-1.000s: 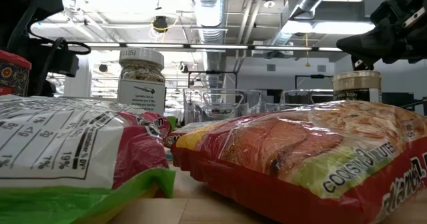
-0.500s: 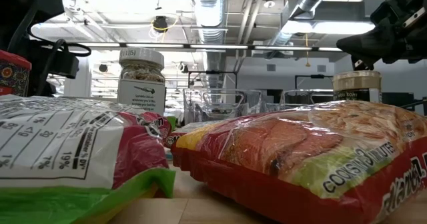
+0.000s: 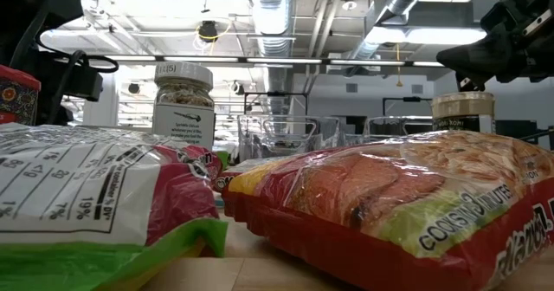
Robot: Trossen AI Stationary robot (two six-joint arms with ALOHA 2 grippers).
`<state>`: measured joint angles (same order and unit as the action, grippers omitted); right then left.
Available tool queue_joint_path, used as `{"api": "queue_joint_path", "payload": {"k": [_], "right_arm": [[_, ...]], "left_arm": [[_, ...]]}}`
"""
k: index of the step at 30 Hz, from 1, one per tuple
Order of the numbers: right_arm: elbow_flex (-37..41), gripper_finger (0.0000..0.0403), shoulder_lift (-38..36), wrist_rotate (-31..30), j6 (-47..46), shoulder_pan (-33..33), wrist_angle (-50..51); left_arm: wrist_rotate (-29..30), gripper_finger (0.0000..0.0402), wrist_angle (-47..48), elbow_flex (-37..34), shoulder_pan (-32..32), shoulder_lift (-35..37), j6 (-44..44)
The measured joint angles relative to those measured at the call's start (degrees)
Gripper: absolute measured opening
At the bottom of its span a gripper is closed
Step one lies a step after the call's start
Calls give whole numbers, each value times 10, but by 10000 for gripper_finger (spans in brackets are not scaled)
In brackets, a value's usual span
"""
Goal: Pick & Place Food Item
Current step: Put the brown seasoning bottle into the white bin
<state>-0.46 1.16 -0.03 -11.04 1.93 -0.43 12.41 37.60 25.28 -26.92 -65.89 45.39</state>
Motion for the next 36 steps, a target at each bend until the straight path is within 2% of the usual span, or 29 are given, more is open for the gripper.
{"api": "queue_joint_path", "payload": {"k": [6,12,20,25,33,36], "right_arm": [[0,0,0,0,0,0,0],[0,0,0,0,0,0,0],[0,0,0,0,0,0,0],[0,0,0,0,0,0,0],[0,0,0,0,0,0,0],[0,0,0,0,0,0,0]], "left_arm": [[1,208,1,0,0,0,0],[1,184,0,0,0,0,0],[0,201,0,0,0,0,-1],[0,184,0,0,0,0,-1],[-1,197,0,0,0,0,0],[-2,190,0,0,0,1,0]]}}
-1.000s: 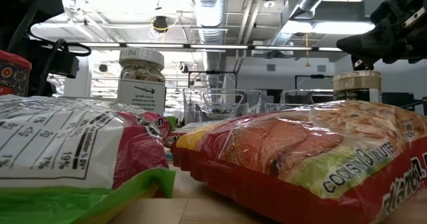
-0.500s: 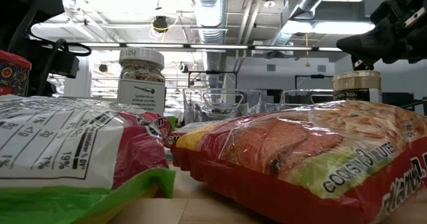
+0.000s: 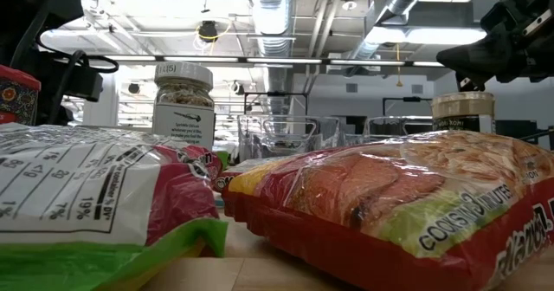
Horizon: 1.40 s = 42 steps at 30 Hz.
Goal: Pick & Place Food Item
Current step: Put the brown seasoning bottle into the white bin
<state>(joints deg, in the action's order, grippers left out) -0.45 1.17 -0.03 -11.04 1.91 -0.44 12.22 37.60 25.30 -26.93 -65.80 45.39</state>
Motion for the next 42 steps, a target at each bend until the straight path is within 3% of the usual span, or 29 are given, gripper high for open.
{"api": "queue_joint_path", "payload": {"k": [9,15,22,29,35,39,42], "right_arm": [[0,0,0,0,0,0,0],[0,0,0,0,0,0,0],[0,0,0,0,0,0,0],[0,0,0,0,0,0,0],[0,0,0,0,0,0,0],[0,0,0,0,0,0,0],[0,0,0,0,0,0,0]], "left_arm": [[-29,200,-4,20,0,60,0],[-52,185,-7,58,0,146,-1],[-39,202,-63,96,0,257,-1],[60,187,-175,102,0,343,-25],[208,204,-215,102,0,378,-110],[321,191,-224,102,6,382,-173],[358,187,-223,102,28,381,-210]]}}
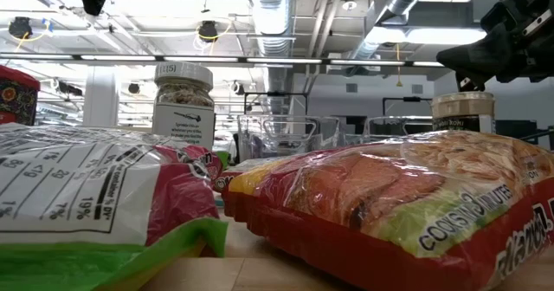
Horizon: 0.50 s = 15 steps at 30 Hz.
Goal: Pick & Place Food Item
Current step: Put the brown seasoning bottle into the white bin
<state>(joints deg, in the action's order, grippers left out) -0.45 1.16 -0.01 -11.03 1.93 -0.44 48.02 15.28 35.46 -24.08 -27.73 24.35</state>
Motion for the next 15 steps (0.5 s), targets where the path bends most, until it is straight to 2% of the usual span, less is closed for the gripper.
{"api": "queue_joint_path", "payload": {"k": [7,11,15], "right_arm": [[0,0,0,0,0,0,0],[0,0,0,0,0,0,0],[0,0,0,0,0,0,0]], "left_arm": [[-6,202,4,0,98,-2,-20],[-29,185,5,0,153,-9,-34],[-72,192,28,0,212,-23,-36]]}}
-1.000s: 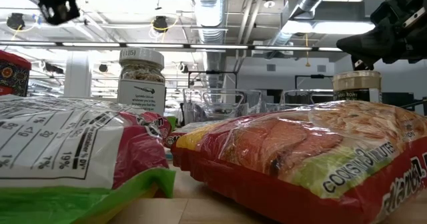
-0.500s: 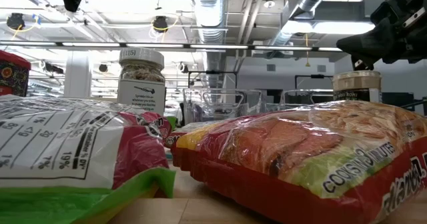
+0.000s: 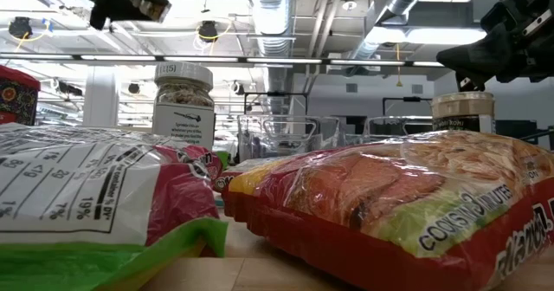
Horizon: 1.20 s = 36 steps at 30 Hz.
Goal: Pick & Place Food Item
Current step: Put the brown seasoning bottle into the white bin, then put the left black spoon into the left transparent bin
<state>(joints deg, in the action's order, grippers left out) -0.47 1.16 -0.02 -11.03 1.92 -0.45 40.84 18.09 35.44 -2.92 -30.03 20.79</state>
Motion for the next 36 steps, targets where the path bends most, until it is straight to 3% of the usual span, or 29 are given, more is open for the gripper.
{"api": "queue_joint_path", "payload": {"k": [4,8,12,19,27,36], "right_arm": [[0,0,0,0,0,0,0],[0,0,0,0,0,0,0],[0,0,0,0,0,0,0],[0,0,0,0,0,0,0],[0,0,0,0,0,0,0],[0,0,0,0,0,0,0]], "left_arm": [[-77,208,35,0,66,-30,0],[-154,193,66,0,129,-66,0],[-202,183,99,0,186,-104,0],[-287,209,160,0,283,-194,-15],[-319,153,167,0,343,-281,-70],[-320,117,166,0,366,-301,-75]]}}
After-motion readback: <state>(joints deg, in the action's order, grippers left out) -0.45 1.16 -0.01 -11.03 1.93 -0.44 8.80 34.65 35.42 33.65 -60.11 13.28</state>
